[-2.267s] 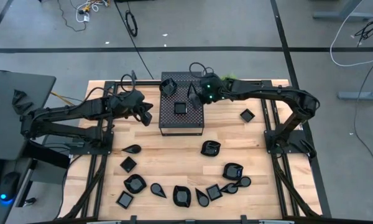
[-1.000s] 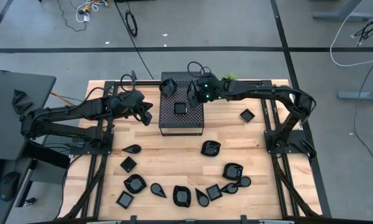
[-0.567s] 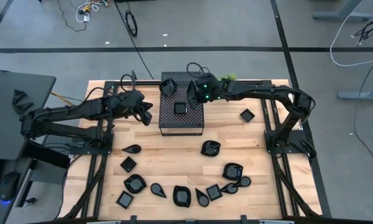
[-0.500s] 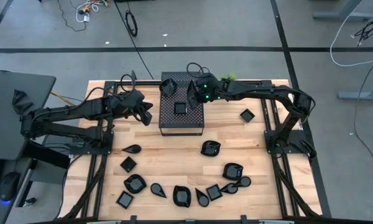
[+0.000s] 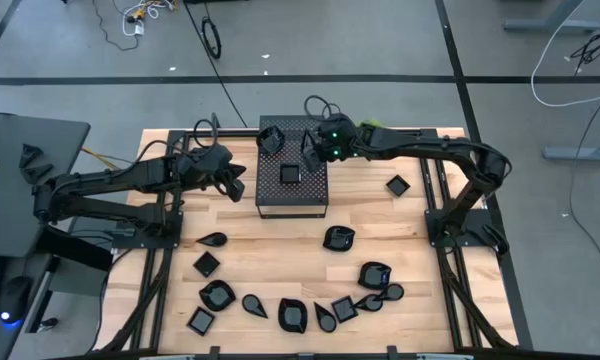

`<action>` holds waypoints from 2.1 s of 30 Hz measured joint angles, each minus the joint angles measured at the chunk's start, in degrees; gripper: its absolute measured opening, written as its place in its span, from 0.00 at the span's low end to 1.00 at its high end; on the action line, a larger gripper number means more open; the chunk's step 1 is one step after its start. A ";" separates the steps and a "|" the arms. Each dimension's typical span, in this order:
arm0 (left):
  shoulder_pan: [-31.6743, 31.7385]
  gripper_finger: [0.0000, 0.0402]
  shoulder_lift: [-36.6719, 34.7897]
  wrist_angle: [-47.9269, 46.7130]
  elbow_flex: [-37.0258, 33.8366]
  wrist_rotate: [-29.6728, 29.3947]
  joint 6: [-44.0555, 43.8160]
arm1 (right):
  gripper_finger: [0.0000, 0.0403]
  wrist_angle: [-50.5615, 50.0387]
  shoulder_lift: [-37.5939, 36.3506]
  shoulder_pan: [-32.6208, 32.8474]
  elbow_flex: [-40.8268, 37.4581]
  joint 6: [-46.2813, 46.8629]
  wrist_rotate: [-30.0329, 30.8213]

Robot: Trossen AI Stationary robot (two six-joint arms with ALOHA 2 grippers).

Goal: Pick & Place Mini shaped plates
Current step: Stack the drop shaped plate on top of the other drop shaped plates on the shelf

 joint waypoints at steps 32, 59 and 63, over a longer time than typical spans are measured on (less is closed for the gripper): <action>0.02 0.04 -0.01 0.00 0.00 -0.22 -0.02 | 0.01 -0.97 -1.76 -2.26 -0.02 3.63 -0.99; 0.02 0.04 0.00 0.02 0.00 -0.24 -0.02 | 0.01 2.16 2.19 -2.40 -0.02 1.04 -1.45; 0.02 0.04 -0.01 0.02 0.00 -0.41 0.00 | 0.01 2.20 2.19 -2.43 -0.02 1.13 -0.49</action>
